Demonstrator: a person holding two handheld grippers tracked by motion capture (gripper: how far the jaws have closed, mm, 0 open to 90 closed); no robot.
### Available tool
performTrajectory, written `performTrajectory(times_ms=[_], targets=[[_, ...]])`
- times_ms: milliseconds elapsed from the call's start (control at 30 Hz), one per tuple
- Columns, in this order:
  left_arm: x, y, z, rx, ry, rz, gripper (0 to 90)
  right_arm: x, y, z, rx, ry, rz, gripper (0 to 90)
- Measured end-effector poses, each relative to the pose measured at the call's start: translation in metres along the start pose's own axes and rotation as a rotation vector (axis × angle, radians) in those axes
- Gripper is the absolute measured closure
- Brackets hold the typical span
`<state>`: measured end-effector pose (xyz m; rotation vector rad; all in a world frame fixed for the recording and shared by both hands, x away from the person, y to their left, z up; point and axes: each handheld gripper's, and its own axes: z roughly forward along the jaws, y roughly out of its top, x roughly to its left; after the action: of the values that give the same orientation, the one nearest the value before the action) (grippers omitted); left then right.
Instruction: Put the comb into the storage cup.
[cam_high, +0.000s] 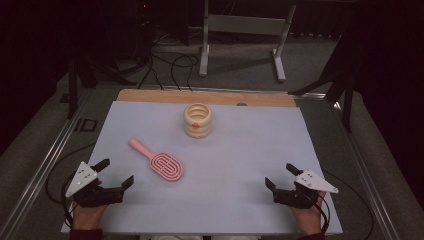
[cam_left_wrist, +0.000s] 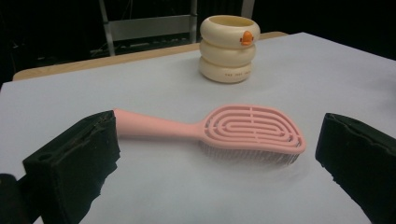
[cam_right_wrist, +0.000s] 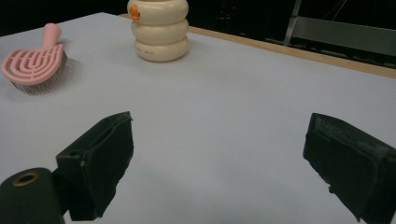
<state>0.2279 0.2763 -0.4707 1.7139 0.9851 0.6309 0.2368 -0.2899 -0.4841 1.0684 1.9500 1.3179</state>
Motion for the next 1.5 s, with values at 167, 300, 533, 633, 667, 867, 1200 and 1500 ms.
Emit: performTrajectory(times_ms=[167, 300, 533, 633, 667, 867, 1200, 1500], targets=[[0.001, -0.001, 0.000, 0.000, 0.003, 0.002, 0.2, 0.001, -0.001, 0.001, 0.005, 0.000, -0.002, 8.6], [-0.002, -0.001, 0.003, 0.009, -0.009, 0.021, 0.2, 0.002, -0.002, 0.003, 0.013, 0.001, -0.006, 8.6], [-0.001, 0.000, 0.003, 0.009, 0.003, 0.019, 0.2, 0.000, -0.004, 0.003, 0.021, 0.001, 0.000, 8.6], [-0.001, 0.001, 0.003, 0.006, 0.008, 0.018, 0.2, 0.000, -0.005, 0.003, 0.021, -0.002, 0.007, 8.6], [-0.001, 0.001, 0.003, 0.006, 0.008, 0.018, 0.2, 0.000, -0.005, 0.003, 0.021, -0.002, 0.007, 8.6], [-0.001, 0.004, 0.008, 0.002, 0.001, 0.024, 0.2, -0.001, -0.006, 0.004, 0.019, -0.006, 0.006, 8.6], [0.003, 0.009, 0.011, 0.006, 0.003, 0.035, 0.2, -0.001, -0.007, 0.004, 0.021, -0.005, 0.011, 8.6], [0.011, 0.017, 0.011, -0.006, -0.003, 0.032, 0.2, -0.001, -0.007, 0.005, 0.023, -0.004, 0.013, 8.7]])
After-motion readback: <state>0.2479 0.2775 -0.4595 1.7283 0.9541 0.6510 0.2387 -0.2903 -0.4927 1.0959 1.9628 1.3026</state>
